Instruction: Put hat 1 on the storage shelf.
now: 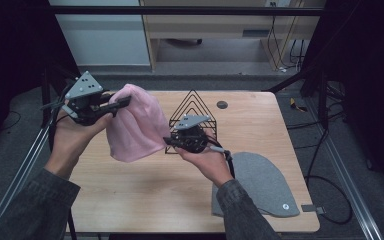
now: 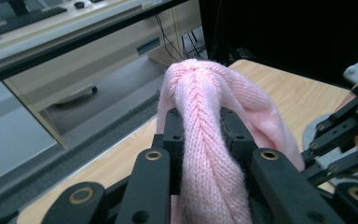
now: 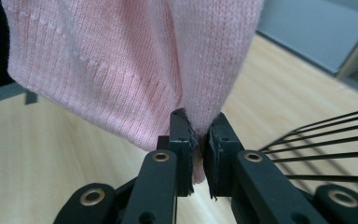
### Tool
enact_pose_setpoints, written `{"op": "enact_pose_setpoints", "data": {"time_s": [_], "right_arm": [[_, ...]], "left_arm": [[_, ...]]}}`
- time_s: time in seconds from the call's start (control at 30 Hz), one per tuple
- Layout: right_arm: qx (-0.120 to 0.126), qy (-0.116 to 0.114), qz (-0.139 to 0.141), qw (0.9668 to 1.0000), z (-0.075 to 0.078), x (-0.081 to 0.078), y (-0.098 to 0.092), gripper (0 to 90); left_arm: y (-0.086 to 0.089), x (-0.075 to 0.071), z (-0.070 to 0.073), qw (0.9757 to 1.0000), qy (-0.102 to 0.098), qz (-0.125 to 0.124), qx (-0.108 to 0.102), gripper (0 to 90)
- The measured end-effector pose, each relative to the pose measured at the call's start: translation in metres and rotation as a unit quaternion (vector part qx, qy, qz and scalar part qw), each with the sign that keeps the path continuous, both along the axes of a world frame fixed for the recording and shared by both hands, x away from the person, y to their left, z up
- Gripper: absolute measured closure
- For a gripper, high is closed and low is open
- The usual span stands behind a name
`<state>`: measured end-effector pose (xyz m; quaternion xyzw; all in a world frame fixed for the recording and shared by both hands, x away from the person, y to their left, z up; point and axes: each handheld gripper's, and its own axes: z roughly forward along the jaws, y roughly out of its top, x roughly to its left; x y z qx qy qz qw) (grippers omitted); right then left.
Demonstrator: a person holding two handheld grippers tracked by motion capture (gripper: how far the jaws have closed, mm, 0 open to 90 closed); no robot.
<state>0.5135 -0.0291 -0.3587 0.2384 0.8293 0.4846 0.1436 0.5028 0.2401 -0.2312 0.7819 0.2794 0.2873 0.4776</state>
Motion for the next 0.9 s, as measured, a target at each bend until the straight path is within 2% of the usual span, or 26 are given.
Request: {"op": "enact_pose_setpoints", "data": {"time_s": [0.03,0.1,0.13,0.2,0.23,0.27,0.3,0.33,0.4,0.47,0.57,0.67,0.8,0.9], "right_arm": [[0.000,0.000,0.000,1.0000,0.000,0.000,0.000,82.7],[-0.007,-0.014,-0.015,0.9998,0.017,0.005,-0.013,82.9],[-0.008,-0.017,-0.022,0.9996,0.022,0.008,-0.018,83.0],[-0.009,-0.022,-0.036,0.9991,0.031,0.013,-0.026,83.1],[-0.009,-0.022,-0.036,0.9991,0.031,0.013,-0.026,83.1],[-0.010,-0.029,-0.050,0.9983,0.039,0.020,-0.036,83.0],[-0.010,-0.031,-0.057,0.9979,0.041,0.024,-0.040,83.1],[-0.010,-0.031,-0.057,0.9979,0.041,0.024,-0.040,83.1],[-0.008,-0.035,-0.073,0.9967,0.046,0.035,-0.049,83.1],[-0.007,-0.035,-0.077,0.9964,0.047,0.038,-0.052,83.2],[-0.008,-0.041,-0.093,0.9948,0.046,0.051,-0.060,83.2],[-0.005,-0.041,-0.102,0.9940,0.044,0.058,-0.065,83.2],[-0.005,-0.042,-0.110,0.9931,0.041,0.061,-0.069,83.2],[-0.009,-0.045,-0.119,0.9918,0.034,0.062,-0.072,83.2]], "left_arm": [[0.000,0.000,0.000,1.0000,0.000,0.000,0.000,74.9],[-0.007,0.012,0.011,0.9999,-0.005,-0.008,-0.006,74.8],[-0.007,0.012,0.011,0.9999,-0.005,-0.008,-0.006,74.7],[-0.019,0.025,0.020,0.9997,-0.012,-0.015,-0.012,74.6],[-0.019,0.025,0.020,0.9997,-0.012,-0.015,-0.012,74.5],[-0.024,0.030,0.022,0.9997,-0.013,-0.017,-0.013,74.5],[-0.031,0.041,0.025,0.9995,-0.016,-0.018,-0.021,74.5],[-0.031,0.041,0.025,0.9995,-0.016,-0.018,-0.021,74.5],[-0.040,0.056,0.026,0.9991,-0.019,-0.020,-0.031,74.5],[-0.042,0.059,0.026,0.9990,-0.019,-0.020,-0.034,74.5],[-0.051,0.076,0.025,0.9987,-0.023,-0.022,-0.039,74.5],[-0.057,0.085,0.022,0.9984,-0.024,-0.024,-0.045,74.5],[-0.062,0.092,0.019,0.9985,-0.023,-0.028,-0.042,74.4],[-0.067,0.099,0.014,0.9979,-0.023,-0.035,-0.048,74.4]]}}
